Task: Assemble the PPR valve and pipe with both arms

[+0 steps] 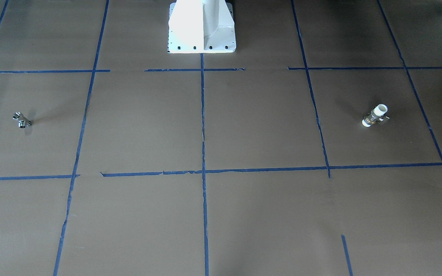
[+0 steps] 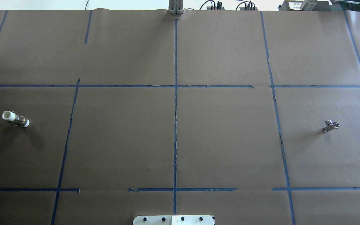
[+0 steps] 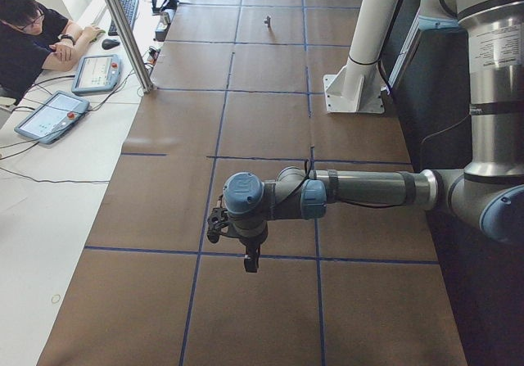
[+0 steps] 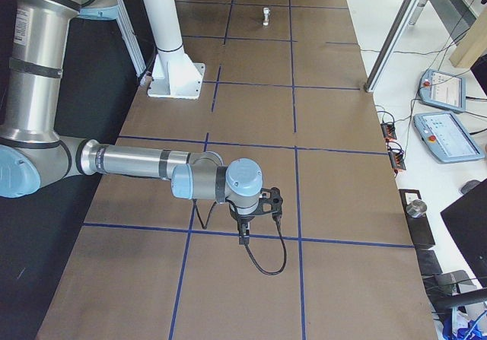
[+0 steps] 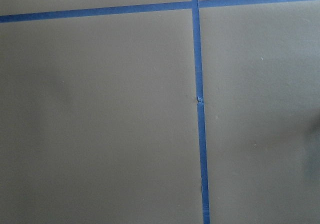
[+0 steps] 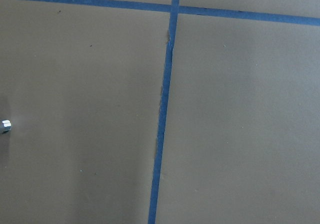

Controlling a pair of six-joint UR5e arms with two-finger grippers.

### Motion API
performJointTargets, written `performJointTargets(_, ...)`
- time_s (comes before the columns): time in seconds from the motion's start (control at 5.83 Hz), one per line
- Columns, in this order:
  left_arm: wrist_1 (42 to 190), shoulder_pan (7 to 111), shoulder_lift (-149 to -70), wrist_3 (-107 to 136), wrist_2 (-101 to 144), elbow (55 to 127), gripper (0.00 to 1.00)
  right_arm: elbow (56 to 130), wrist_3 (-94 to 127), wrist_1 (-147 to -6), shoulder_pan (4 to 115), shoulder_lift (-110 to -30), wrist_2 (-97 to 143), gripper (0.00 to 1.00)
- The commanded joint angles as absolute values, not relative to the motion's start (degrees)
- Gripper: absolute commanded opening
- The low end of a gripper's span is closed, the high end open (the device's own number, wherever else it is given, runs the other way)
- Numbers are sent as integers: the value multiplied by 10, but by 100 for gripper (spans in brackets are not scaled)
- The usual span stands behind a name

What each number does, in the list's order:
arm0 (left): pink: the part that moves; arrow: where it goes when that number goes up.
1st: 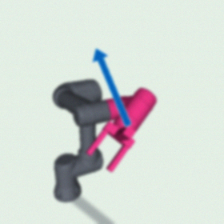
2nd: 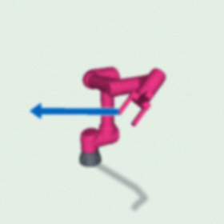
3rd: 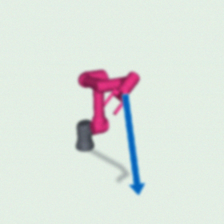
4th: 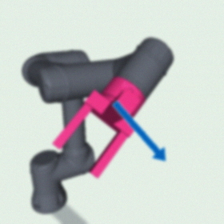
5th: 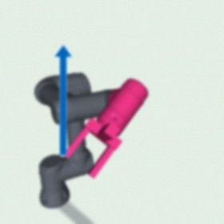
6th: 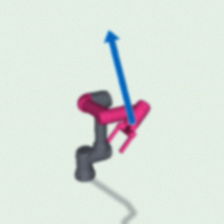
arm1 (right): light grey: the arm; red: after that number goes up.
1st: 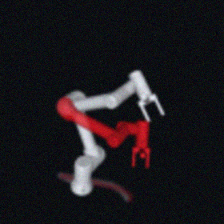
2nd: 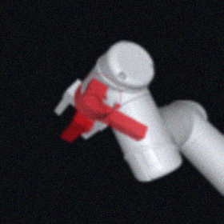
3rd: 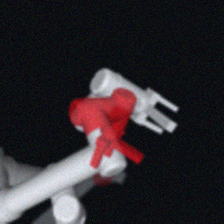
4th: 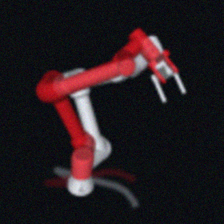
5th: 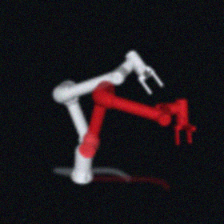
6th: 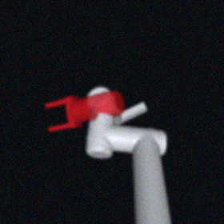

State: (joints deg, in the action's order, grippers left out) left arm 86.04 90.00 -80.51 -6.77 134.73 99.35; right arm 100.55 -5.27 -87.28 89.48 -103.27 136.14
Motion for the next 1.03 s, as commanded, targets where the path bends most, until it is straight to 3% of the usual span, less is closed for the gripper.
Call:
performJointTargets(0.0, 860, 899, -807, -70, 1346, 996, 100, 1005, -53, -873, 895, -1033, 1361, 100)
performJointTargets(0.51, 860, 886, -810, -66, 1348, 999, 100, 1007, -53, -872, 895, -1033, 1361, 100)
performJointTargets(0.86, 869, 886, -879, -66, 1348, 989, 100, 1007, -54, -872, 894, -1031, 1361, 100)
